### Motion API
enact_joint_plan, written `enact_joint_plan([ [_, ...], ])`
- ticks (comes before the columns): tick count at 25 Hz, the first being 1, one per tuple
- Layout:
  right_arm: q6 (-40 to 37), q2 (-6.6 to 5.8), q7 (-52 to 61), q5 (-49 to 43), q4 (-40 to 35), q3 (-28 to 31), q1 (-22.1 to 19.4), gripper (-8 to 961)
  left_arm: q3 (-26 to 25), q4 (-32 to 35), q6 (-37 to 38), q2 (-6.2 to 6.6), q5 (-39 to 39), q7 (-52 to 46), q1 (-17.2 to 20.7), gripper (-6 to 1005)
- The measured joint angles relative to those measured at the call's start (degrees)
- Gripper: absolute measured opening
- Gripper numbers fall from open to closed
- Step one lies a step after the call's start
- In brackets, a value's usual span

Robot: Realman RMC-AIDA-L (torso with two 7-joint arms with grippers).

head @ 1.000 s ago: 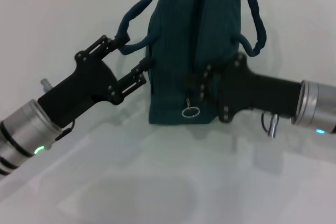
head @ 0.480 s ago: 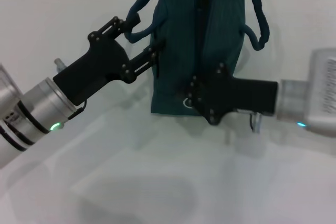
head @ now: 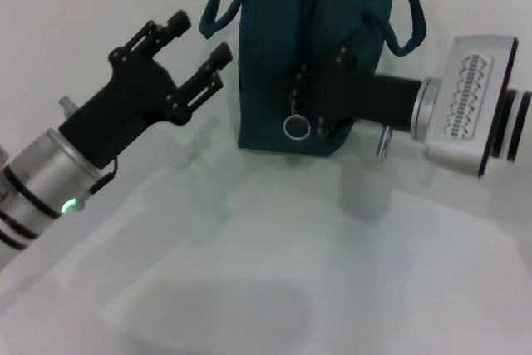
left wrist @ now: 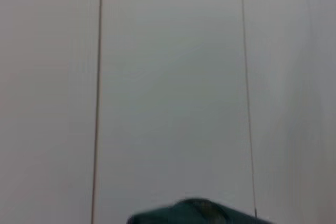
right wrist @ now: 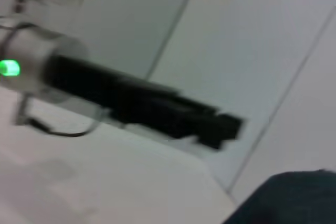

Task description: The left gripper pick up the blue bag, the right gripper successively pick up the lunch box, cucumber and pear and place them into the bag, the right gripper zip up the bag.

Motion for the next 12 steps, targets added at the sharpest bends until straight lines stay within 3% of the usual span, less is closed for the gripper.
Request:
enact_joint_plan([
  [7, 0.2, -0.02, -3.1, 5.3, 0.1, 2.6, 0.5, 9, 0.3, -2.0, -1.1, 0.10, 0.5, 0.8, 3.1, 697],
  [12, 0.2, -0.21, -2.8, 9.3, 0.2, 2.8, 0.8, 10, 0.6, -2.2, -5.0, 0.08, 4.3, 0.6, 2.8, 696],
])
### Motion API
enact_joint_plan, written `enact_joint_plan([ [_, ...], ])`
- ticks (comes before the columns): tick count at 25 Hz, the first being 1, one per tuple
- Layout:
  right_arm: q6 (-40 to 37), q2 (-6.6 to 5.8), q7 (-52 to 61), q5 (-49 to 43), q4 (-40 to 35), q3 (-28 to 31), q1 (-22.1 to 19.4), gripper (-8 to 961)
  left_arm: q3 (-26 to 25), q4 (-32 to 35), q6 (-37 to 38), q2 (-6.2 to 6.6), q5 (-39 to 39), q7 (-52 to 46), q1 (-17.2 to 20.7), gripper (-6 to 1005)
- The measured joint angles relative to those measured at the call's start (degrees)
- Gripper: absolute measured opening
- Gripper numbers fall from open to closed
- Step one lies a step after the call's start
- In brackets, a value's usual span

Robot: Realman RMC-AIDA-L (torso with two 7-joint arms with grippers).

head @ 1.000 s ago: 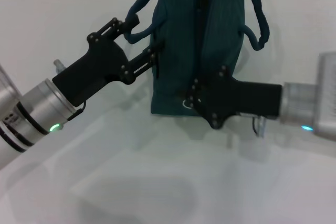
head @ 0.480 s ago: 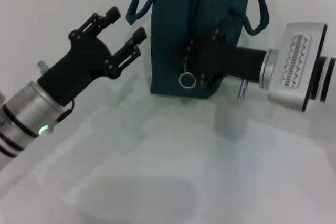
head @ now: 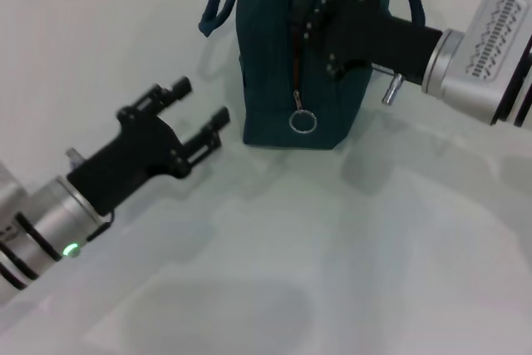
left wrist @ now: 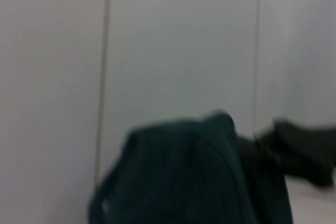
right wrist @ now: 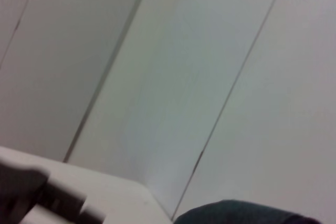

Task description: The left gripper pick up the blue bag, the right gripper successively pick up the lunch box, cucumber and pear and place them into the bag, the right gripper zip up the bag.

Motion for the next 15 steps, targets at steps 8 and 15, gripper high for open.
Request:
enact_joint_plan([
  [8, 0.4, 0.16, 0.5, 0.9, 0.3, 0.5, 0.6, 10, 0.0, -0.1, -5.4, -0.15, 7.7, -0.5, -2.8, 697],
  [15, 0.1, 0.26, 0.7, 0.9, 0.3, 0.5, 0.6, 10, 0.0, -0.3, -11.6, -0.68, 8.2, -1.1, -6.3, 696],
])
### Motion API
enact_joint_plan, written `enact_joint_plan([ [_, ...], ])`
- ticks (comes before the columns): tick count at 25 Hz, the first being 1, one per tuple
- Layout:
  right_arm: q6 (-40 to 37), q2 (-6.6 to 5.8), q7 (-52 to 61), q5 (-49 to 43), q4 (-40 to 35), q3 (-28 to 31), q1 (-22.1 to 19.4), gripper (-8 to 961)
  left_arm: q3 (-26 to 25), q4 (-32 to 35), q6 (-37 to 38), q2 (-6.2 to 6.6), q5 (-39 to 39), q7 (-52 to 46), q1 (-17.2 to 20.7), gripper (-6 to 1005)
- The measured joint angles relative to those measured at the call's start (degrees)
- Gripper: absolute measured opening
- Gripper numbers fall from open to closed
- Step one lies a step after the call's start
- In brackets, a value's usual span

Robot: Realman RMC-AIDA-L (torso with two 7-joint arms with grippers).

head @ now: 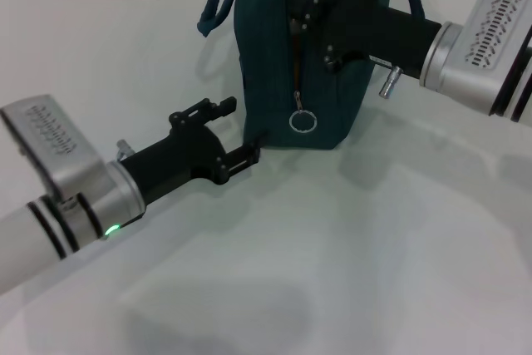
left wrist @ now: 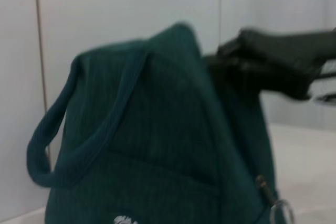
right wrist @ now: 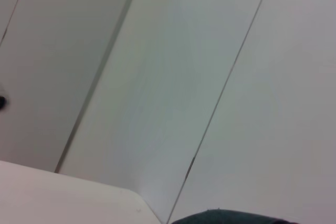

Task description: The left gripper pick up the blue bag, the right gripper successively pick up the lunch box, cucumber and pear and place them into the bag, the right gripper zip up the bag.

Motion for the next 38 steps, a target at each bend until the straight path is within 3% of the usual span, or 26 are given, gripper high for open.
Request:
enact_joint_plan([
  [8, -1.1, -0.03, 0.0, 0.1, -0.2, -0.4, -0.5, 10, -0.2, -1.7, -4.1, -0.10, -0.6, -0.1, -3.7, 691],
  [19, -2.3, -0.05, 0.0, 1.4, 0.3, -0.3, -1.3, 10, 0.1, -1.5, -5.2, -0.19, -0.4, 2.0, -4.4, 296],
  [26, -8.4, -0.37, 0.0, 2.9, -0.4, 0.3, -4.4, 11, -0.2, -1.7, -3.1, -0.45, -0.5, 6.3, -3.9, 269],
  [30, -14.7, -0.57, -0.3, 3.9, -0.1, 4.0, -7.4, 11, -0.1, -1.8, -1.4, -0.45, -0.4, 8.6, -3.6, 253],
  [38, -17.7, -1.02, -0.1, 3.2, 1.3, 7.0, -9.9, 11, -0.2, -1.7, 0.4, -0.42, -1.9, 8.7, -2.6, 107],
])
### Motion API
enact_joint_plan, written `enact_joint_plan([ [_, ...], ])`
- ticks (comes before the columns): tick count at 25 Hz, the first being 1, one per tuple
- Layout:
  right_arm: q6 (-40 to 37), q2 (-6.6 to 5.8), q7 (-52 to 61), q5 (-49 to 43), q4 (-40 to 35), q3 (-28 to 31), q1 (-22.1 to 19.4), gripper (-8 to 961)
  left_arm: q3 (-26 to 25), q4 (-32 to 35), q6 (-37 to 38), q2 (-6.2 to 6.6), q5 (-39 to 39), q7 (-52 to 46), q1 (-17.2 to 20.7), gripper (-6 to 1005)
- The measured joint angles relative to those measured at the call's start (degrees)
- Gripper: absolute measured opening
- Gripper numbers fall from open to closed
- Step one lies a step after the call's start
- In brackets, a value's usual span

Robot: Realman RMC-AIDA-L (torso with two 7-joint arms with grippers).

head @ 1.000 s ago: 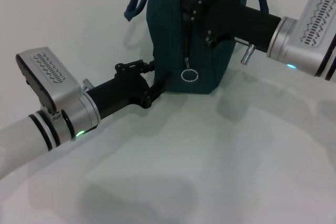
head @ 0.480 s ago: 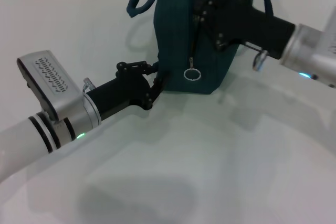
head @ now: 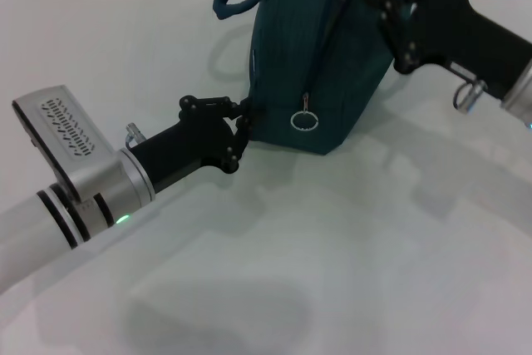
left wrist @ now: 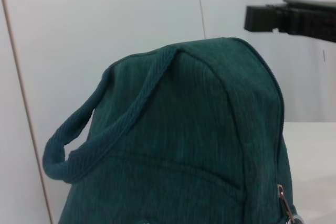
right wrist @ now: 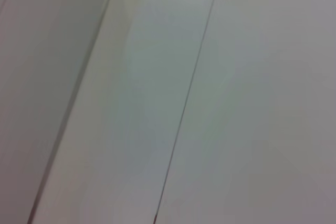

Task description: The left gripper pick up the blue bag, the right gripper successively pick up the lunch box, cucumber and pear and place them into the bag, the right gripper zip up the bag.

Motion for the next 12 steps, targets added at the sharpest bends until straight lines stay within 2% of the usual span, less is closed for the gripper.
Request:
enact_joint_plan([
  [6, -1.8, 0.38, 2.1, 0.8, -0.6, -0.1, -4.0, 12, 0.5, 0.0, 1.4, 0.16, 0.5, -0.7, -0.2, 64],
  [12, -3.5, 0.06, 7.1, -3.2, 3.0, -1.4, -4.4, 18, 1.6, 0.4, 4.1, 0.58, 1.4, -0.3, 1.6, 57],
])
